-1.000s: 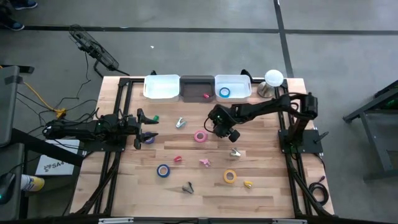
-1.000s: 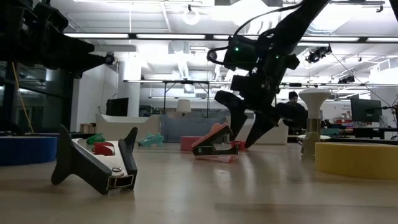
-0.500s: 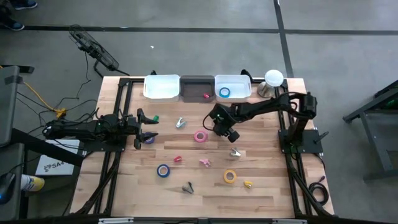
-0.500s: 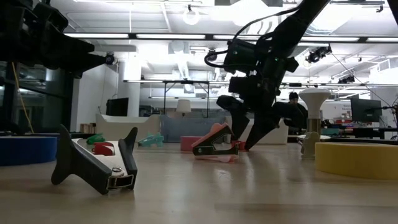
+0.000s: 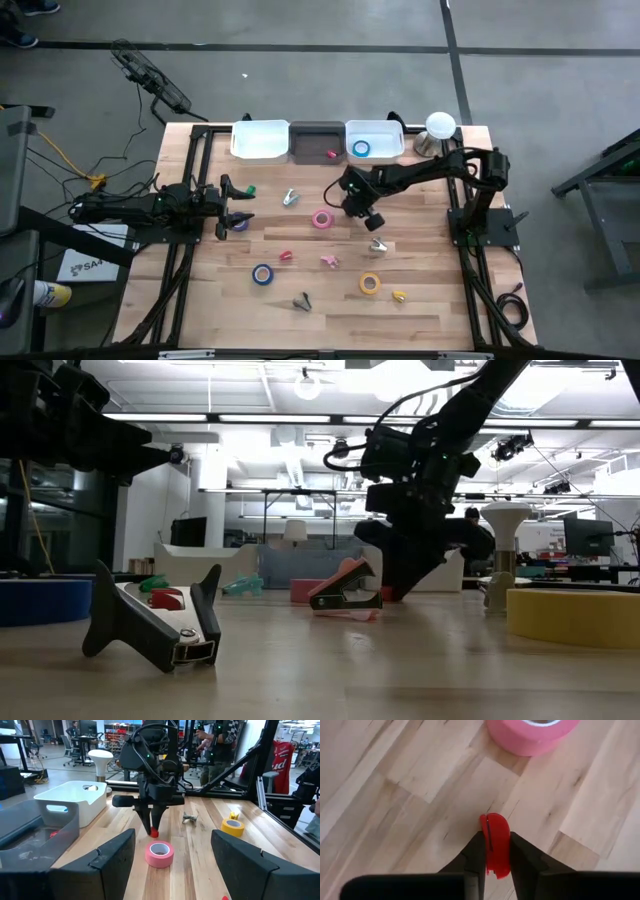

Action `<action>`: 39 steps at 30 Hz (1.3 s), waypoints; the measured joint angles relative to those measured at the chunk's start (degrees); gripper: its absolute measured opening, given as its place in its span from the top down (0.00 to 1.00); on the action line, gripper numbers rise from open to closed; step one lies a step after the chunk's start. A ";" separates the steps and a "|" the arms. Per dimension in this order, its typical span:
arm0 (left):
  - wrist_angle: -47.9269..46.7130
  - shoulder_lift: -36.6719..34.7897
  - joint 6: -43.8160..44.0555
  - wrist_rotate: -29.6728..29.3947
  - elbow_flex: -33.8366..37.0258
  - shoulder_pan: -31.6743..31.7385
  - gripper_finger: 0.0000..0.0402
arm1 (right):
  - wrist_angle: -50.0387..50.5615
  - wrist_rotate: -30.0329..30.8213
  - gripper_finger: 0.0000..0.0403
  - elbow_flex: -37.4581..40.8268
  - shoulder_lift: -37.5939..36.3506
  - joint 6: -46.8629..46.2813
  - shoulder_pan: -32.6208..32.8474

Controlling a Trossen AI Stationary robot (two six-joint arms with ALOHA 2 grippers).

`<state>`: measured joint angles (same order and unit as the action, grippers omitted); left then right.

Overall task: Pick and place Stapler, Stapler remover, tape
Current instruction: Put the top red stapler into the black transparent bin

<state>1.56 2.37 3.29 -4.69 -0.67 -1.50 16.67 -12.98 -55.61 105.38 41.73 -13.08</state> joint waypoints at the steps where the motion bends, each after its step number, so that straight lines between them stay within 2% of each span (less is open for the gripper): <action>1: 0.00 0.00 0.00 0.00 0.00 0.00 0.36 | 0.11 0.10 0.88 -0.16 -0.11 -1.14 -0.06; 7: 0.00 0.00 0.00 -0.02 0.00 0.00 0.36 | 5.61 1.89 0.88 -4.46 -0.89 -8.02 -1.21; 20: 0.02 0.00 0.00 -0.04 0.00 0.00 0.36 | 24.22 3.98 0.88 -27.73 -1.37 -22.42 -6.10; 28: 0.01 0.00 -0.01 -0.03 0.00 0.00 0.36 | 21.07 3.33 0.87 -35.37 0.19 -32.98 -11.70; 39: 0.00 0.02 0.00 0.00 0.00 -0.02 0.36 | 19.75 -0.70 0.86 -45.08 13.07 -49.91 -18.69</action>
<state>1.57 2.39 3.29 -4.69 -0.67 -1.52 36.42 -13.69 -100.69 118.45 -8.17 -31.77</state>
